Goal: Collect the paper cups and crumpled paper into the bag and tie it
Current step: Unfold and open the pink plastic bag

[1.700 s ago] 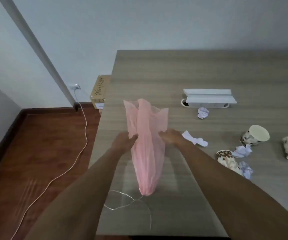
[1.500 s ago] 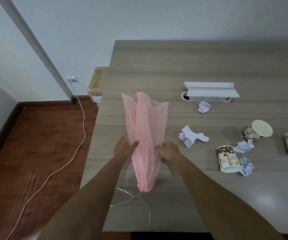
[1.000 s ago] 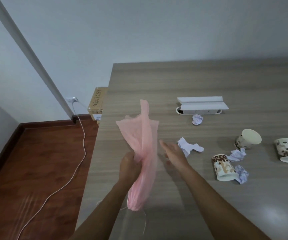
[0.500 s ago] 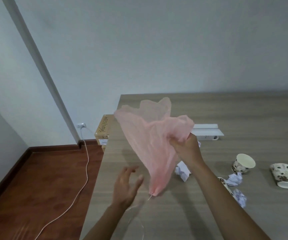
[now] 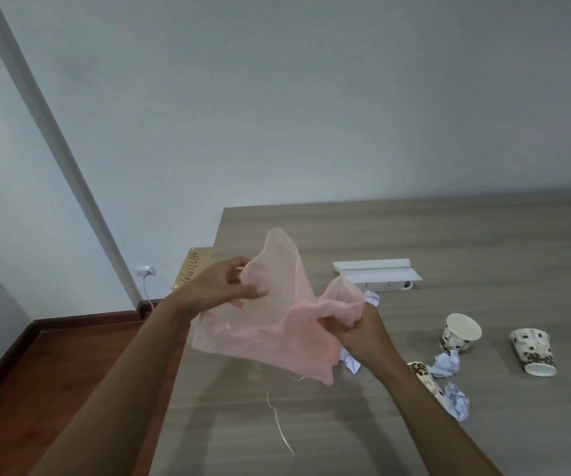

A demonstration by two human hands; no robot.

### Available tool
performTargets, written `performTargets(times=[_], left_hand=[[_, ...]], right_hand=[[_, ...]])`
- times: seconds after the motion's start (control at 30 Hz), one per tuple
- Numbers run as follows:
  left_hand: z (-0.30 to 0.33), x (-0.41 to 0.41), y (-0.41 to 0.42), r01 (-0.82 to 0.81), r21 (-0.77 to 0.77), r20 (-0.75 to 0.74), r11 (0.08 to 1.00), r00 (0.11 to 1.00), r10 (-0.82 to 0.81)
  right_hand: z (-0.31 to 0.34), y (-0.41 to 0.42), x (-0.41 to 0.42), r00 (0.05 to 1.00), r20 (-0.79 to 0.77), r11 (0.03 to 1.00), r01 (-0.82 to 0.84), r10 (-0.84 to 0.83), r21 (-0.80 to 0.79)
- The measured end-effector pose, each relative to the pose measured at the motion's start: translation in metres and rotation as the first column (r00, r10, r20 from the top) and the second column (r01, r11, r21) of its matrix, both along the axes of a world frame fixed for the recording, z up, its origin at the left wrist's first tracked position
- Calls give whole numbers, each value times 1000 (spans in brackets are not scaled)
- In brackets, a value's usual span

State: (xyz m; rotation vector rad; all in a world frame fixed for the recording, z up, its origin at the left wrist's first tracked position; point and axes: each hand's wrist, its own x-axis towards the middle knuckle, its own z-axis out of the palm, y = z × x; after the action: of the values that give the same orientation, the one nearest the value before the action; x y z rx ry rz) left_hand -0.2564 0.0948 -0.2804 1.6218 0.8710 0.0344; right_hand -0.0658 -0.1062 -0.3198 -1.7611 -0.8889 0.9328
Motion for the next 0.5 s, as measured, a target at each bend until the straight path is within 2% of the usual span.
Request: performTargets(times=[0.03, 0.1, 0.2, 0.27, 0.33, 0.43, 0.5], left_hand=[[6, 4, -1, 32, 94, -58, 995, 998, -26], [17, 9, -1, -2, 254, -111, 967, 993, 32], [38, 14, -6, -158, 382, -33, 911, 982, 184], [57, 17, -17, -230, 394, 55, 890, 972, 227], [77, 19, -28, -296, 376, 136, 878, 955, 263], [105, 16, -39, -369, 325, 220, 871, 925, 310], [119, 11, -46, -382, 224, 256, 897, 911, 324]], right_hand=[[6, 1, -2, 1000, -2, 1000, -6, 6, -6], [24, -1, -4, 999, -42, 1000, -12, 13, 8], [71, -10, -7, 1000, 6, 992, -29, 29, 123], [102, -13, -12, 991, 130, 991, 4, -21, 133], [124, -12, -18, 956, 267, 991, 106, -124, 82], [133, -10, -18, 834, 523, 976, 219, -175, -22], [132, -12, -11, 814, 557, 979, 204, -162, -14]])
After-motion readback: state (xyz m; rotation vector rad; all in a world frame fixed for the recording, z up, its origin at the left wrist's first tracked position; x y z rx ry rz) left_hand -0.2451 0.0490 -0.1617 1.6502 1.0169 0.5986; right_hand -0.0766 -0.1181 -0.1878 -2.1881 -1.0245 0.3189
